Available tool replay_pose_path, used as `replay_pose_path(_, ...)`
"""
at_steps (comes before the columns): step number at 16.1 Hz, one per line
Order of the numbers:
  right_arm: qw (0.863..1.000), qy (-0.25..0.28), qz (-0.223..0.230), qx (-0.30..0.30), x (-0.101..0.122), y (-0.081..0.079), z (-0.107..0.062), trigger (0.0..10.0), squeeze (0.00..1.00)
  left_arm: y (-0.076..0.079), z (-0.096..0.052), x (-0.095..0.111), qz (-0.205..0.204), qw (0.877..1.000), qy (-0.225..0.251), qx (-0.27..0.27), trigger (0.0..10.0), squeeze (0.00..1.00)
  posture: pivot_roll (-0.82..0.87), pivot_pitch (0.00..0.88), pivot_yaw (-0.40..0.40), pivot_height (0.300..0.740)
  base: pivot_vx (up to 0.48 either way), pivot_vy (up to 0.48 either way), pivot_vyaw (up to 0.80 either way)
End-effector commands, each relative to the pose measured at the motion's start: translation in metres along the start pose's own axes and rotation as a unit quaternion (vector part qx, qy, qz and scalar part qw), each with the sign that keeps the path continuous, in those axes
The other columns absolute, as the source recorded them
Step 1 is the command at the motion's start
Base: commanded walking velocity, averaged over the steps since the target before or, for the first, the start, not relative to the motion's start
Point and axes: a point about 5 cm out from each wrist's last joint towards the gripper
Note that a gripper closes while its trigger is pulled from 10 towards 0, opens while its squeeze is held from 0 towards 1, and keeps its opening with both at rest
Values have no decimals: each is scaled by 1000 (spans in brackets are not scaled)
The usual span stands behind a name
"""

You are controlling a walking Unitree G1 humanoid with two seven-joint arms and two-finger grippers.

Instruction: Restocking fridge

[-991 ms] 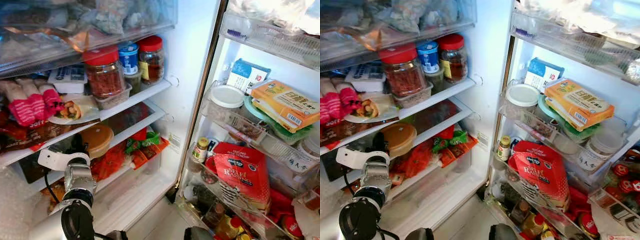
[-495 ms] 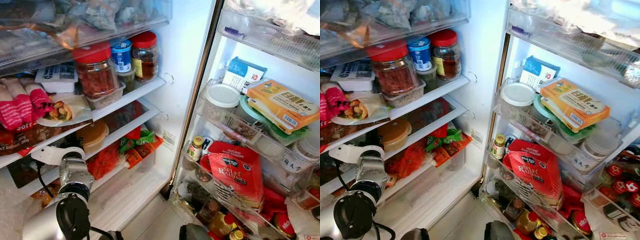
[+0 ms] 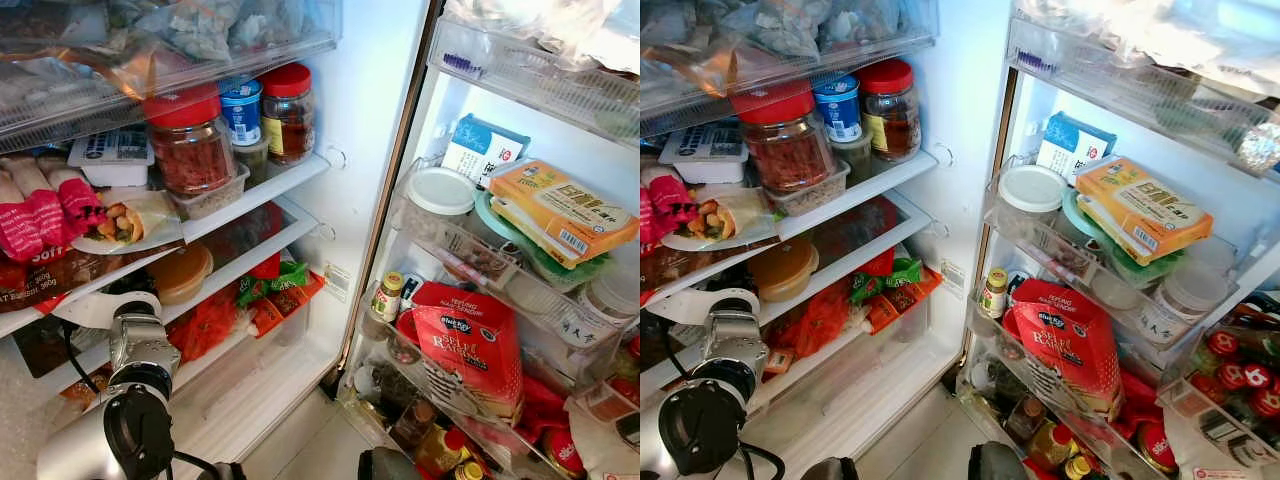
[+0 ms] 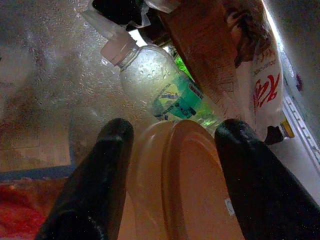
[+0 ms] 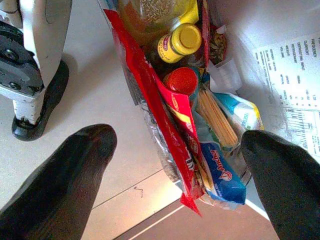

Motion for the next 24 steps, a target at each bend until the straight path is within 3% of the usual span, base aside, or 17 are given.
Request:
replay_pose_path(1,1000,-6,3,-2,-2,0,0,10000,0,2,0,0,3,1000,2,-7,10000,1000,-248,26,-80,631,0,0,0)
replay_pose_path(4,1000,-9,5,-4,0,2,1,10000,0,3,-3,-7,6,1000,-9,-22,10000,1000,-233,9,-67,631,0,0,0)
replay_pose_path(5,1000,-9,6,-4,1,2,1,10000,0,3,-5,-9,7,1000,-12,-25,10000,0,-232,9,-67,631,0,0,0)
replay_pose_path(12,1000,-8,5,-4,-1,4,0,10000,0,-6,-17,-23,19,999,-15,-43,10000,0,-203,0,-53,631,0,0,0)
replay_pose_path(18,1000,7,11,-10,17,6,5,10000,0,-12,-24,-28,32,997,-31,-70,10000,0,-193,0,-35,631,0,0,0)
replay_pose_path(24,1000,-2,15,-16,17,5,6,10000,0,-31,-45,-31,44,995,-42,-78,10000,0,-179,0,-29,631,0,0,0)
Point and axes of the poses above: a point about 5 cm out from each wrist's last joint towards the gripper, its own z axis pointing out of the wrist towards the gripper, its own x axis along the axis of the wrist's last joint, y = z × x, and after that the axes turned 11 degrees about z, right-handed
